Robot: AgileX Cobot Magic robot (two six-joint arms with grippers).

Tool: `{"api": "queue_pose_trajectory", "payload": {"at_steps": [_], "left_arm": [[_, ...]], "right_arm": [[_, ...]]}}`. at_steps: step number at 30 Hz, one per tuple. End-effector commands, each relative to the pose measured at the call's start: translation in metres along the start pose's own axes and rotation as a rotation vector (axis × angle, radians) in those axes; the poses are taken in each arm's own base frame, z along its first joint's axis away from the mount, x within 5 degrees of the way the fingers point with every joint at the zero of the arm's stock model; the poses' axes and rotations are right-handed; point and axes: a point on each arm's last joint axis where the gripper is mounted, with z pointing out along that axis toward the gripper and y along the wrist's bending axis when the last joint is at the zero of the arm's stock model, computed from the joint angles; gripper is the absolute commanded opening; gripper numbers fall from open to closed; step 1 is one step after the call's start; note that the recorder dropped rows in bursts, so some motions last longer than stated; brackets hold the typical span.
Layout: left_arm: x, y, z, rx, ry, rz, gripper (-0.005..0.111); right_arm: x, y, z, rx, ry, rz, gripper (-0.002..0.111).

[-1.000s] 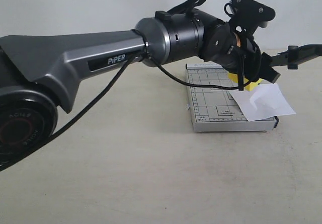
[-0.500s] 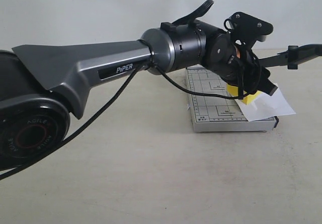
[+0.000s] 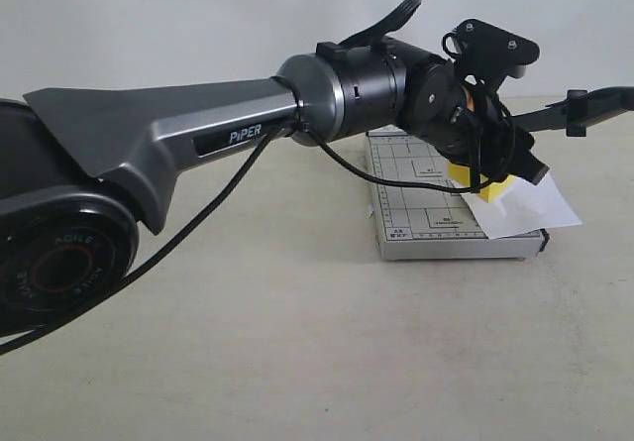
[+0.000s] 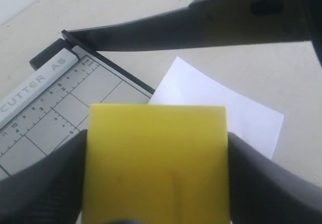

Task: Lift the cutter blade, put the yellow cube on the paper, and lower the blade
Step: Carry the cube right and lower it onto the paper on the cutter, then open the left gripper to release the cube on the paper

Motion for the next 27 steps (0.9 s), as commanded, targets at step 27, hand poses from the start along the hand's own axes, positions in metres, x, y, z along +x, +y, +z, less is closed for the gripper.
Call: {"api": "queue_pose_trajectory", "payload": {"at_steps": [27], "left_arm": [[-0.034, -0.003, -0.037, 0.047, 0.048, -0.033, 0.037]], "right_arm": [[0.001, -0.001, 0.0, -0.001, -0.003, -0.001, 0.0]]}}
